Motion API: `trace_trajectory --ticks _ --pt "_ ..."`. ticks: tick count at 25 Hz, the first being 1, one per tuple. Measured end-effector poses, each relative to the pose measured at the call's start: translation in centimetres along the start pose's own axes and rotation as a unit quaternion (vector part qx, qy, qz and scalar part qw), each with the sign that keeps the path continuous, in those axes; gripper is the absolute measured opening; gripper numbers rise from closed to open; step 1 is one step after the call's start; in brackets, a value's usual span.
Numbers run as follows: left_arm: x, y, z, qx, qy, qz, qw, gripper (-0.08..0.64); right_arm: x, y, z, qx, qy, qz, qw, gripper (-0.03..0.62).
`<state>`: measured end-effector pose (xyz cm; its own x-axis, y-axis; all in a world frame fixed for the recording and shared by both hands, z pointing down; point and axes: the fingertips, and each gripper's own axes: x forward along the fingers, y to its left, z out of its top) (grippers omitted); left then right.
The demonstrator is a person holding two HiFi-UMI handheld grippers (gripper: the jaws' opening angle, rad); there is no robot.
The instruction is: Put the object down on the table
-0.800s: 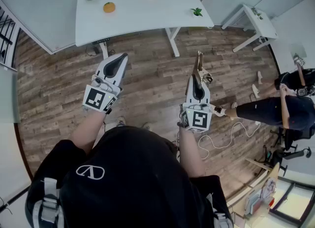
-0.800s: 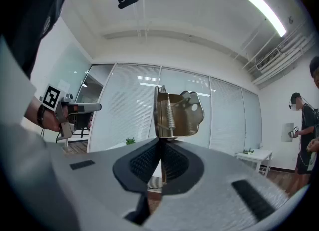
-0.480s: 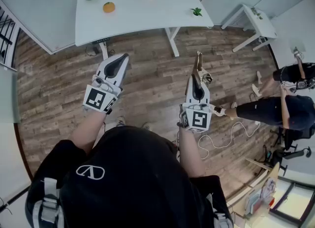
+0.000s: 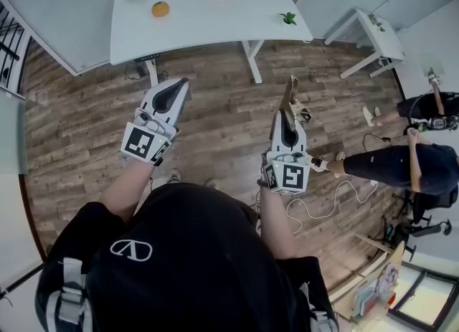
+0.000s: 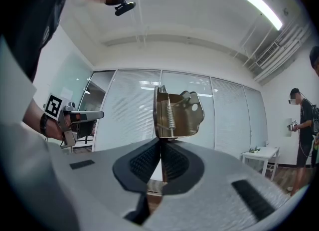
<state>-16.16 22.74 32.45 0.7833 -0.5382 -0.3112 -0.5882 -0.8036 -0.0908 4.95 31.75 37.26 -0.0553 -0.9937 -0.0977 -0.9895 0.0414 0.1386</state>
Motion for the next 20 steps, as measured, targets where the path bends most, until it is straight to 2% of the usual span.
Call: trace_trajectory --ticks 14,20 --pt "4.7 -3.6 -1.4 0.027 0.001 0.034 0.9991 0.005 1.4 -5.1 -1.7 0.008 -0.016 0.056 0.998 0.008" --pt "8.2 -3.1 -3.3 0.032 0.008 0.035 0.9989 0.005 4.0 -7.4 -3.3 0.012 -0.019 0.067 0.997 0.008"
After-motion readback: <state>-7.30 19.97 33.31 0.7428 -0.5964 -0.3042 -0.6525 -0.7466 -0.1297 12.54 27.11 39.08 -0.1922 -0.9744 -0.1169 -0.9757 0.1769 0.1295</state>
